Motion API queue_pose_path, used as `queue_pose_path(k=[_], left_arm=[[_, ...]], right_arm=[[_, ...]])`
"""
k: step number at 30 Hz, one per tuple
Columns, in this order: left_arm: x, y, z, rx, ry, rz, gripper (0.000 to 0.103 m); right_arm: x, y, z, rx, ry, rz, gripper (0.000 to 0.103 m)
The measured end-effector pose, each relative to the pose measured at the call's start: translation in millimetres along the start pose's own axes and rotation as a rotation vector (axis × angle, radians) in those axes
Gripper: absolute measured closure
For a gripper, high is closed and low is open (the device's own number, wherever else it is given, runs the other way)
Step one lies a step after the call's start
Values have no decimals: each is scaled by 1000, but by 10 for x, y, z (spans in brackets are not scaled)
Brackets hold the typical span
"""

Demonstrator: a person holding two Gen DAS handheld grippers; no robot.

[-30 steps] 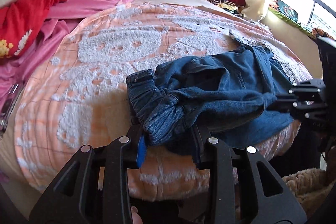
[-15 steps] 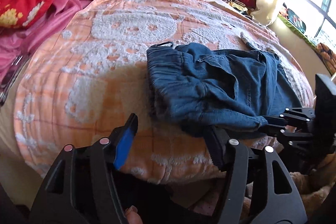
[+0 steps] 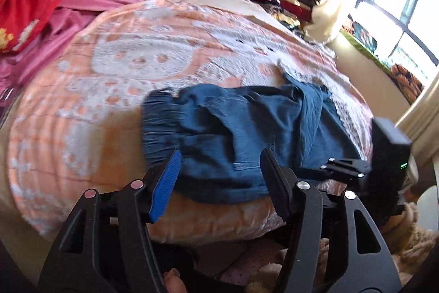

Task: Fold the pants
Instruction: 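Open both grippers and release the folded pants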

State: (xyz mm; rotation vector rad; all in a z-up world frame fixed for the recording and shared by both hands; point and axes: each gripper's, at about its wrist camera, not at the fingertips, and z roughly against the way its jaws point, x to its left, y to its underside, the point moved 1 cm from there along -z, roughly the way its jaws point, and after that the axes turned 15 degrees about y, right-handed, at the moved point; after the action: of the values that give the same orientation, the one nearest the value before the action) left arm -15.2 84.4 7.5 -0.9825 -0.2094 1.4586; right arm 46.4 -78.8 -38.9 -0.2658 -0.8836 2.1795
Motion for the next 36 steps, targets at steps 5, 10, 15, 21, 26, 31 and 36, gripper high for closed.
queue_pose_path(k=[5,10,15,21,26,31,36], left_arm=[[-62,25,-447,80,-27,-54,52],[-10,104,-681,135,-135,-107,52],[14,147,-739,138,-155,-122,52],[74,139,-809,122,-144,-102,52],[-131,70,-516,59,-95,-103,52],[-426,-52,-458,32,-33,-148,52],[-657,-109,-728,77,65,-165,50]], right_arm=[[-220,-142,241,-73,26,-82,67],[-299,-214,-38,-5,71,-78,67],[-405,-97,-309,68,81,-141,67],[-497,-99,-203,47,35,-190,67],[-813,-127,206,-47,78,-295,57],[-1107,-103,413,-80,192,-335,53],[-1385,-206,499,-101,247,-369,50]])
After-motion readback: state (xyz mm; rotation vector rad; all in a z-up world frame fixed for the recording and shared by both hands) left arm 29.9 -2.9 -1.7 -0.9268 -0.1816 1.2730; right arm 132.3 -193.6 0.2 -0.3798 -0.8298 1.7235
